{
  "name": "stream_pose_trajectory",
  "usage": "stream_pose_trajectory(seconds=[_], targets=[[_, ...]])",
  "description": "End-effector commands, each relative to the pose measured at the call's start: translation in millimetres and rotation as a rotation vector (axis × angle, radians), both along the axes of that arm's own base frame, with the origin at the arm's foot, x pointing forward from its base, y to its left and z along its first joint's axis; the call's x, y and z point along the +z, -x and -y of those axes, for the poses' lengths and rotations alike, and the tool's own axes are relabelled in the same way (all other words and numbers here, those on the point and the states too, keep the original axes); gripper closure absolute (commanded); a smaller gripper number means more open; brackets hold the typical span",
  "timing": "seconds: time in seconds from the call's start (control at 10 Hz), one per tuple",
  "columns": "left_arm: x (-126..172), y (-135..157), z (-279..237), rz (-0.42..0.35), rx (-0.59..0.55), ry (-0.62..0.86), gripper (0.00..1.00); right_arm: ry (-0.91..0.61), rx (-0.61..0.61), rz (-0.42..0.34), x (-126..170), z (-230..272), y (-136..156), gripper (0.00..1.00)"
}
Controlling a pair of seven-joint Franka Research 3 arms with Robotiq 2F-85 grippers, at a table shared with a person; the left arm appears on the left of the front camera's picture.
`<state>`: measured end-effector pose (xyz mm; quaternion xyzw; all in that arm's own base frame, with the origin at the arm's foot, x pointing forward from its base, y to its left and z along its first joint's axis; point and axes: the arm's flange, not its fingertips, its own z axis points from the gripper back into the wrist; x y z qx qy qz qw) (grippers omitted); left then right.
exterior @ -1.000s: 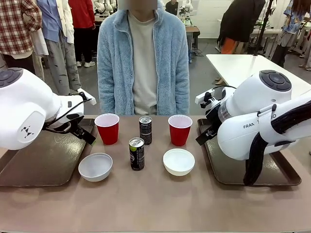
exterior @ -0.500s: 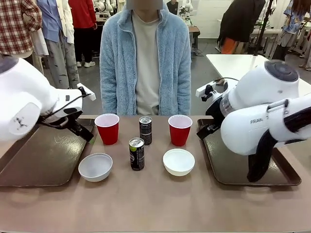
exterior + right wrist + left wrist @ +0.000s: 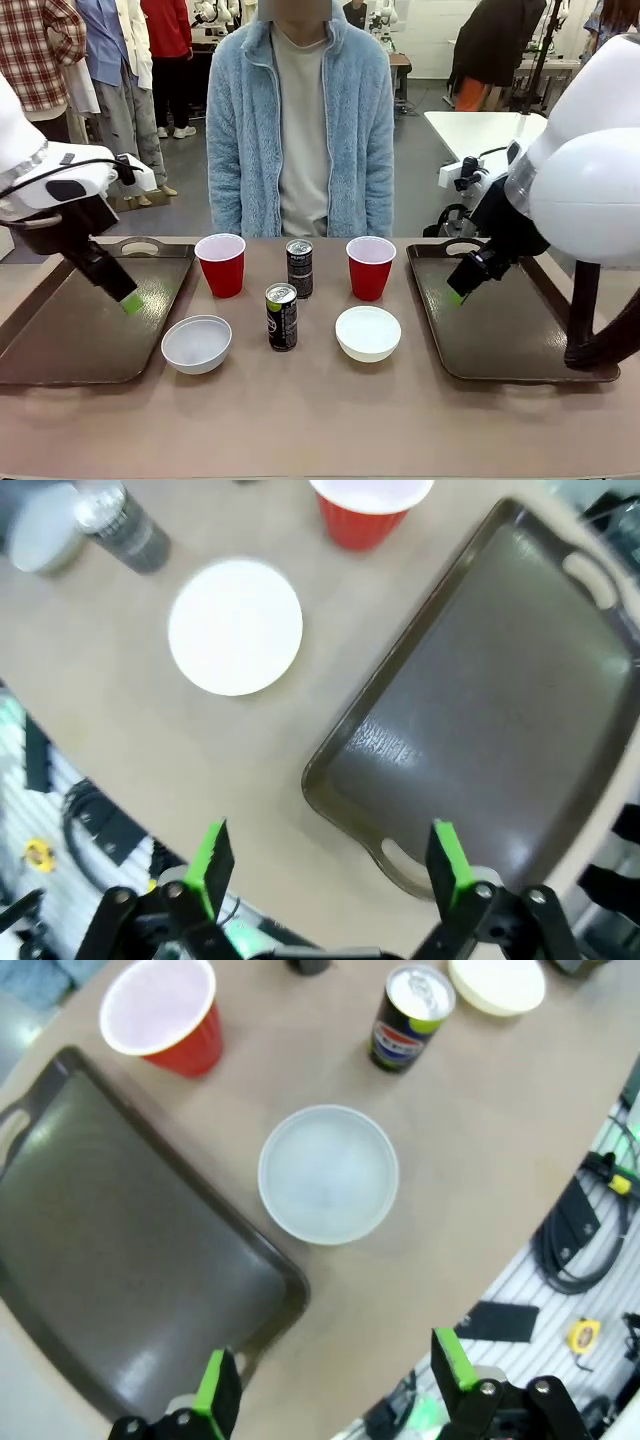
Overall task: Prepare tableware on both trays.
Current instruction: Pick up a Picnic Bowl from the table and place it on a Handle tray.
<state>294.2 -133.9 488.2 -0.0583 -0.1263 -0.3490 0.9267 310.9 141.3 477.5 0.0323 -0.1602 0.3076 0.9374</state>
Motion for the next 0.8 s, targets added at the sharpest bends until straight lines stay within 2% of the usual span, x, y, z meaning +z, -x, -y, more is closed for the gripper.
stream_pose_trajectory(seconds=[0.0, 0.1, 0.2, 0.3, 0.4, 0.6, 0.7], targets=[[-5, -9, 3, 0.021, 0.002, -0.001, 0.0, -0.002, 0.007, 0.113, -7, -8, -23, 0.0], [-5, -9, 3, 0.021, 0.002, -0.001, 0.0, -0.002, 0.007, 0.113, -7, -8, -23, 0.0], [1, 1, 0, 0.0, 0.0, -0.002, 0.0, -0.006, 0.0, 0.033, 1, -2, -5, 0.0], [-3, -9, -10, -0.054, -0.021, 0.127, 0.0, -0.131, -0.02, -0.008, -1, 10, -13, 0.0], [1, -19, -34, -0.123, -0.006, 0.319, 0.0, -0.271, -0.067, -0.069, -2, 40, -17, 0.0], [6, -35, -98, -0.215, 0.078, 0.711, 0.0, -0.517, -0.207, -0.183, -14, 110, -21, 0.0], [4, -43, -126, -0.243, 0.127, 0.837, 0.0, -0.604, -0.269, -0.227, -24, 142, -21, 0.0]])
